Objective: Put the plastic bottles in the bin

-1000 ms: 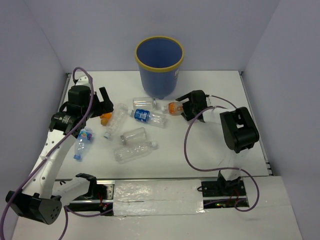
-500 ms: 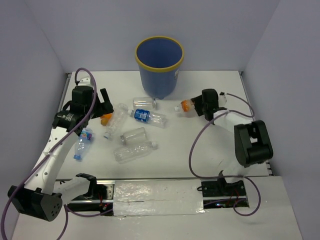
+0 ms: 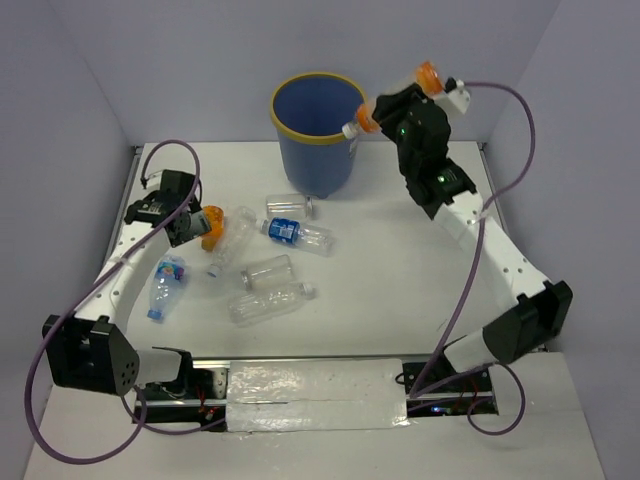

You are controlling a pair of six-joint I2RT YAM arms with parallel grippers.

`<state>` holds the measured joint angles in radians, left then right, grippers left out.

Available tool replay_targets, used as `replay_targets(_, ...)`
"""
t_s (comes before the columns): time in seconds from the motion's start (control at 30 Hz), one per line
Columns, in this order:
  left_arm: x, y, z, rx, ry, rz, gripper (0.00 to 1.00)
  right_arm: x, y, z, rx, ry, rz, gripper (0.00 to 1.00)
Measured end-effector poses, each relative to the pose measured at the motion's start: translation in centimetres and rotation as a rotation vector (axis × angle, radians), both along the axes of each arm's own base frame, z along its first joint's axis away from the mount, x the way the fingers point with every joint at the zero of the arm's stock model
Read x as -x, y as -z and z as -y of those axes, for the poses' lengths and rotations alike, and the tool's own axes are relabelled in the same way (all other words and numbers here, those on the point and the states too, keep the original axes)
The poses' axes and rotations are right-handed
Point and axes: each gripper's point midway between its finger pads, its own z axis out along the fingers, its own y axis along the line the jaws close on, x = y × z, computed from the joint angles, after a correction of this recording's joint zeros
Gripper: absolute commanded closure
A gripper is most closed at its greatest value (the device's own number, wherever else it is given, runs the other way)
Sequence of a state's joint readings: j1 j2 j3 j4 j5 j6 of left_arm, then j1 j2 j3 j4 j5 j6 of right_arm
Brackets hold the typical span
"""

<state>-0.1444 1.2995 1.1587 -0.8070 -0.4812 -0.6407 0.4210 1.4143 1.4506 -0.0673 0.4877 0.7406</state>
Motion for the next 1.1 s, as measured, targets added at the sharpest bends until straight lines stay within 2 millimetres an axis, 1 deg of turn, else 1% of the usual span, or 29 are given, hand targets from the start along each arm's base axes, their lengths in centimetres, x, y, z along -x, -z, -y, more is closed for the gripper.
replay_targets(0.07, 0.6, 0.0, -1.3, -0.014, -0.042, -0.009, 0.01, -1.3, -3.0, -1.5, 0.035, -0.006, 0.047, 0.42)
replay_targets(0.13, 1.2, -0.1, -2.3, -0.019, -0.071, -0.01, 0.01, -2.9, -4.4, -2.7, 0.065, -0.006, 0.062, 0.42)
replay_targets(0.17, 1.6, -0.1, -2.7, -0.02, -0.083, -0.011, 0.01, -4.4, -5.2, -4.1, 0.086, -0.013, 0.073, 0.39)
replay_targets(0.2, 1.8, 0.0, -3.1, -0.017, -0.095, -0.011, 0.01, -5.7, -5.3, -5.1, 0.104, -0.016, 0.071, 0.37)
replay_targets(0.23, 1.9, 0.2, -3.2, -0.007, -0.096, -0.011, 0.01, -7.0, -5.2, -6.0, 0.126, -0.018, 0.066, 0.32)
replay_targets(0.27, 2.4, 0.7, -3.6, 0.008, -0.107, -0.02, 0.01, -8.1, -4.7, -6.8, 0.145, -0.022, 0.057, 0.29)
replay_targets(0.3, 2.7, 1.5, -3.8, 0.033, -0.119, -0.033, 0.01, -9.2, -3.8, -7.5, 0.17, -0.025, 0.037, 0.25)
replay_targets(0.33, 3.0, 2.2, -4.1, 0.051, -0.129, -0.048, 0.01, -10.4, -2.7, -8.3, 0.193, -0.03, 0.019, 0.14)
replay_targets(0.4, 3.9, 3.5, -4.5, 0.077, -0.151, -0.083, 0.01, -11.9, 0.4, -9.3, 0.24, -0.045, -0.036, 0.02)
replay_targets(0.47, 4.3, 4.2, -4.4, 0.096, -0.149, -0.104, 0.01, -12.6, 3.8, -10.1, 0.299, -0.071, -0.106, 0.0)
replay_targets(0.5, 4.4, 4.4, -4.4, 0.099, -0.143, -0.111, 0.01, -12.8, 5.1, -10.4, 0.325, -0.082, -0.134, 0.0)
replay_targets(0.57, 4.5, 4.5, -4.4, 0.097, -0.135, -0.116, 0.01, -12.9, 6.8, -10.7, 0.362, -0.097, -0.171, 0.0)
replay_targets(0.63, 4.5, 4.6, -4.4, 0.095, -0.136, -0.117, 0.01, -12.6, 7.3, -11.0, 0.387, -0.111, -0.186, 0.0)
replay_targets(0.67, 4.5, 4.7, -4.5, 0.094, -0.137, -0.122, 0.01, -12.5, 7.0, -11.1, 0.389, -0.114, -0.181, 0.0)
replay_targets(0.77, 4.4, 5.6, -4.7, 0.089, -0.143, -0.148, 0.01, -11.8, 5.8, -11.4, 0.392, -0.131, -0.159, 0.0)
replay_targets(0.9, 4.4, 7.7, -5.0, 0.075, -0.152, -0.227, 0.01, -9.5, 3.9, -10.6, 0.386, -0.146, -0.141, 0.0)
replay_targets(1.03, 4.4, 10.2, -5.1, 0.073, -0.157, -0.302, 0.01, -7.1, 0.7, -9.4, 0.357, -0.148, -0.086, 0.0)
replay_targets(1.1, 4.5, 11.0, -5.2, 0.067, -0.157, -0.322, 0.01, -5.9, -1.1, -8.8, 0.338, -0.144, -0.053, 0.0)
